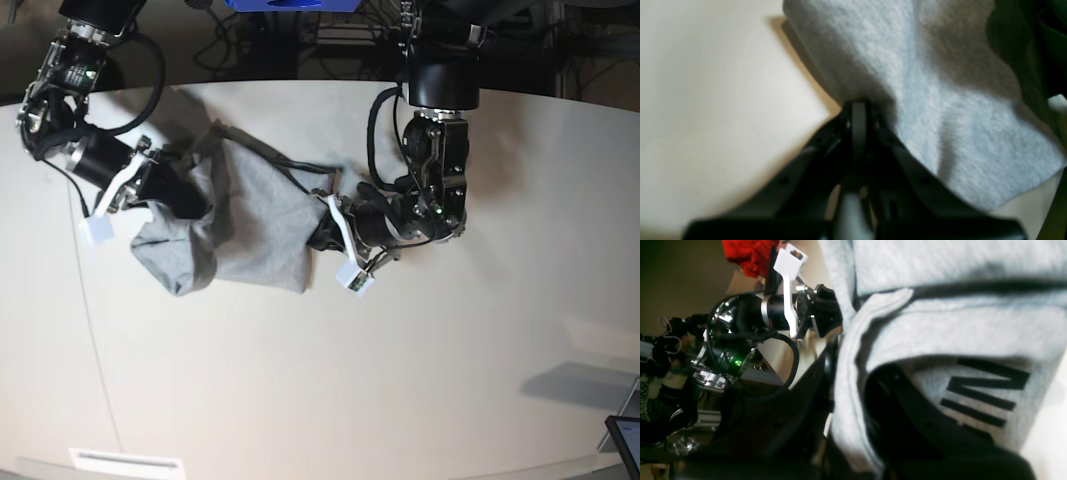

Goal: Fold the T-shirt properly
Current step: 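Lift the end with the right gripper and fold it toward the left gripper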

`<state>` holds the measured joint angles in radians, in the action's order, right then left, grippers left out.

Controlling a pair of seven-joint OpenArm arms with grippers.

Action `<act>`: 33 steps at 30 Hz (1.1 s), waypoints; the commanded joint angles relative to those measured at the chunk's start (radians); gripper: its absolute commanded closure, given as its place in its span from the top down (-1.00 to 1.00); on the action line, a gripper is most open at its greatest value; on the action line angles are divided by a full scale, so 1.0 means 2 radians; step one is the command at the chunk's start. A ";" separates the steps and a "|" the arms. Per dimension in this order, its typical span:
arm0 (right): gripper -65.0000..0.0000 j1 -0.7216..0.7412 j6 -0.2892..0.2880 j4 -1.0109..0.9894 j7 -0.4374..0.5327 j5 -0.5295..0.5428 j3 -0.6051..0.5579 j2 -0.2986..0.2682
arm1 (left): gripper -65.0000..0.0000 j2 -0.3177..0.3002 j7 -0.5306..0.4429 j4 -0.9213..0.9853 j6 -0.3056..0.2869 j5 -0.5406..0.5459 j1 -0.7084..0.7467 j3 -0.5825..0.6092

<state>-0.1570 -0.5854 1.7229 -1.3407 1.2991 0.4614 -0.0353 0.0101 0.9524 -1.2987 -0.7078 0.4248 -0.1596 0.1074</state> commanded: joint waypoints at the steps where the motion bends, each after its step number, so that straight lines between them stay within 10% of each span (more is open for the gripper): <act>1: -0.98 0.006 -0.002 0.007 0.010 0.019 -0.007 0.000 | -1.00 -0.005 0.038 -0.005 0.005 -0.032 0.003 0.000; 23: -0.96 0.001 -0.002 0.007 0.045 -0.006 -0.077 0.007 | -1.00 -0.023 0.042 -0.060 0.005 -0.032 0.023 0.002; 33: -0.50 -0.001 -0.002 0.007 0.043 -0.004 -0.077 0.012 | -1.00 -0.022 0.042 -0.058 0.005 -0.032 0.023 0.003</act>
<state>-0.1673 -0.5854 1.7229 -1.2697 1.2549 0.3054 -0.0105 -0.0303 0.9936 -1.4136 -0.7063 0.4011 -0.1112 0.1139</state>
